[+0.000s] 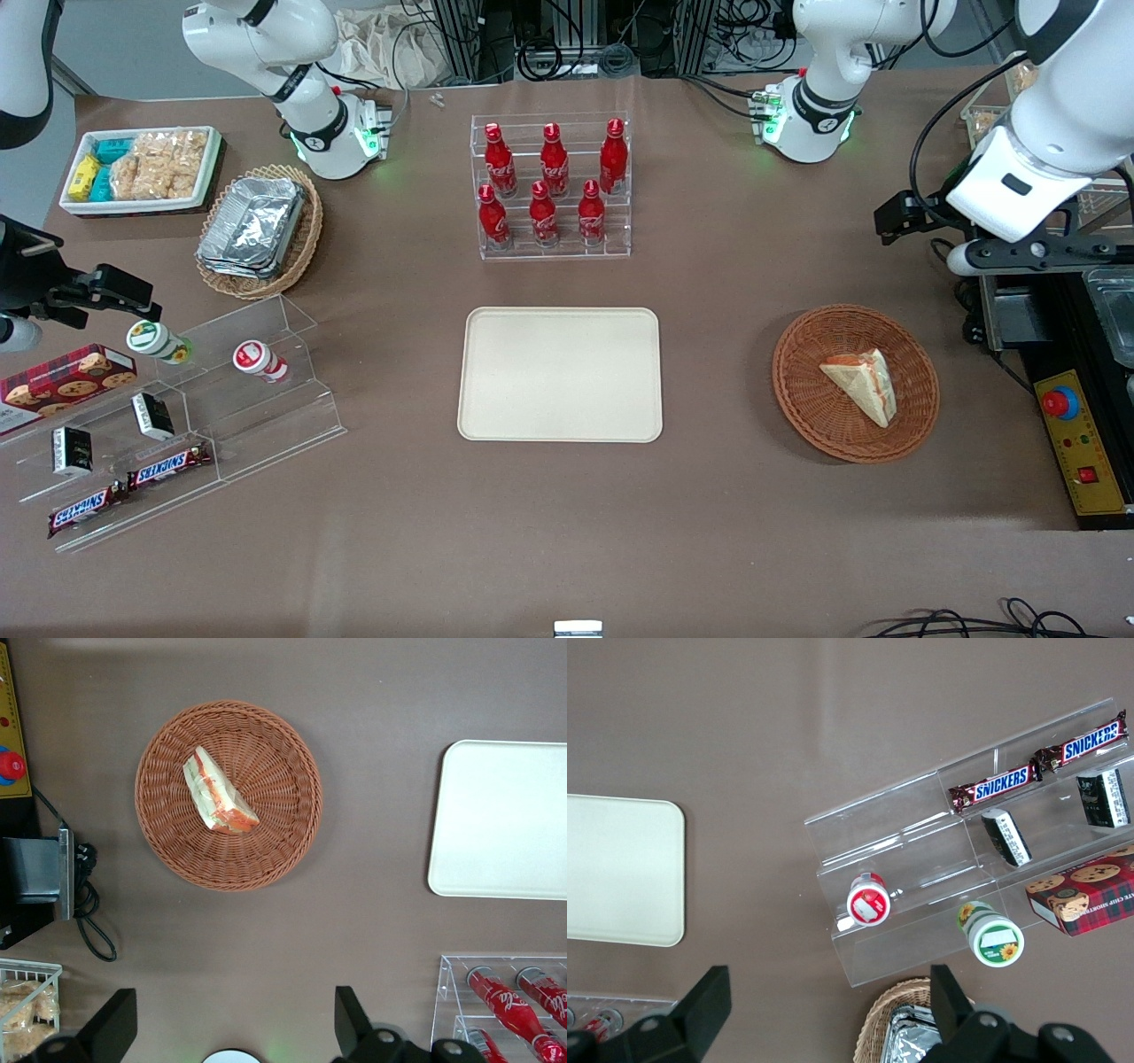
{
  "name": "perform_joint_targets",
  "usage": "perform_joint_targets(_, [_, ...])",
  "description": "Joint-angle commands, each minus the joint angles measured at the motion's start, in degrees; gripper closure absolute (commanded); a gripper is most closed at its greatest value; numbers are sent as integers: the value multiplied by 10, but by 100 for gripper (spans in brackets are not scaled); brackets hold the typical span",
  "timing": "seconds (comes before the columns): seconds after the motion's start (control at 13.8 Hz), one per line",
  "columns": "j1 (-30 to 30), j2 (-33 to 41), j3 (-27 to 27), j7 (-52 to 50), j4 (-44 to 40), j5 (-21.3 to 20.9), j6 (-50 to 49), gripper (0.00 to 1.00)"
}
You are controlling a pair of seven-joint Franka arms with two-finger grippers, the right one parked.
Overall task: Place sandwich from basket to tray
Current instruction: 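Move the left gripper down over the wrapped sandwich in the wicker basket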
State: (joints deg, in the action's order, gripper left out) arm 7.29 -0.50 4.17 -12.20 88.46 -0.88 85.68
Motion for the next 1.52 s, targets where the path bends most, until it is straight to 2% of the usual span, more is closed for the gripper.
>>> perform_joint_targets(0.0, [9, 9, -10, -5, 6, 4, 2, 0])
perform_joint_targets(0.22, [-10, -2, -10, -65, 12, 0, 2, 0])
perform_joint_targets(0.36, [-27, -7, -11, -79, 49, -3, 27, 0])
perform_joint_targets(0.51, [-63, -8, -11, -89, 122, -3, 119, 0])
perform_joint_targets(0.8, [-97, -41, -11, -114, 252, -1, 301, 0])
perform_joint_targets(1.23, [-97, -140, -10, -182, 338, -1, 534, 0])
perform_joint_targets(1.45, [-97, -172, -10, -186, 344, -1, 573, 1])
